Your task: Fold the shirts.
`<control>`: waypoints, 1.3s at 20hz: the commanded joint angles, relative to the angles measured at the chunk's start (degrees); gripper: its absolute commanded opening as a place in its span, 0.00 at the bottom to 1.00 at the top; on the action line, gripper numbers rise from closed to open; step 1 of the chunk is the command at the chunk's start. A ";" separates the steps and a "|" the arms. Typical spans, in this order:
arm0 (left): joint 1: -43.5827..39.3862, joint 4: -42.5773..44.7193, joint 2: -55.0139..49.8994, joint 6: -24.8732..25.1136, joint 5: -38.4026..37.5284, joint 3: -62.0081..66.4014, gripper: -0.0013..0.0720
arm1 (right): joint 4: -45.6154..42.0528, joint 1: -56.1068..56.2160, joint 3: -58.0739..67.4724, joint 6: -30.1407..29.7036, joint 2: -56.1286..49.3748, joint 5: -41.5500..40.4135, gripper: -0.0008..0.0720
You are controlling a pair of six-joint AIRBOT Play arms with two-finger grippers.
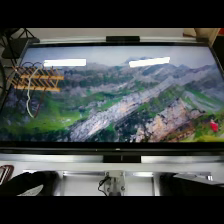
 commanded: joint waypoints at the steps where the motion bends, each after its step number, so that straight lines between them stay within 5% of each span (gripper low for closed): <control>1: 0.04 0.04 0.00 0.13 0.04 0.00 0.75 | -2.97 1.16 0.00 -1.20 1.18 5.95 0.07; 8: 0.04 1.55 0.13 0.79 0.04 0.00 0.75 | -12.61 0.66 0.00 4.37 5.99 16.06 0.07; 12: 0.68 1.53 0.15 0.76 0.04 0.00 0.75 | -17.92 0.66 0.00 7.72 6.62 28.68 0.07; 21: 1.77 1.53 0.15 0.74 0.13 0.00 0.75 | -25.42 0.63 0.00 11.39 9.03 35.41 0.07; 26: 1.81 1.46 0.76 0.74 0.24 0.00 0.75 | -33.33 0.63 0.00 18.88 11.82 44.81 0.07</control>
